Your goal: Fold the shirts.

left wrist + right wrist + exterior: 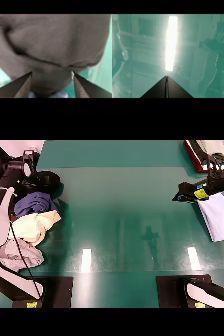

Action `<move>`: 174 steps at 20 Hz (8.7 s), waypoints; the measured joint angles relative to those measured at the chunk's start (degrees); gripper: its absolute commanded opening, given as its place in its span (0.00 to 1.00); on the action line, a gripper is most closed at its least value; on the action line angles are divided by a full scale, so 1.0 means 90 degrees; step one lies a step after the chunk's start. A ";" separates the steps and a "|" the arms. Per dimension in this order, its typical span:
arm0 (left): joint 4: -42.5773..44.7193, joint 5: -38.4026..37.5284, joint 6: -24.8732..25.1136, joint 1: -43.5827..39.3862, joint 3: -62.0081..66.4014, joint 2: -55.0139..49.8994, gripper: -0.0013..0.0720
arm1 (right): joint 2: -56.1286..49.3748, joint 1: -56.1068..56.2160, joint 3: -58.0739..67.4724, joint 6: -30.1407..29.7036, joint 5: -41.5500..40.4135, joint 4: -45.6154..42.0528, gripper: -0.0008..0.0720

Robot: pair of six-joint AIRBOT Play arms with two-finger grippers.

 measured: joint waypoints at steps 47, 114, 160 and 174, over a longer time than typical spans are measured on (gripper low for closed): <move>-0.3504 -0.3398 0.1693 -0.3174 -0.1576 0.2827 0.80 | 0.0457 0.0000 0.2475 0.0002 -0.0532 -0.0012 0.04; -0.0811 -0.2829 0.0636 -0.2754 -0.0046 0.5102 0.05 | 0.1486 0.0282 -0.0228 -0.0733 -0.2827 0.1059 0.04; -0.1571 -0.4031 0.0814 -0.1477 0.1098 0.0447 0.82 | -0.1241 -0.0753 0.1008 -0.0454 -0.1848 -0.0287 0.70; -0.1870 -0.3145 0.0760 -0.1460 -0.1188 0.0459 0.64 | -0.0826 -0.0775 0.1008 -0.0612 -0.1236 -0.0282 0.70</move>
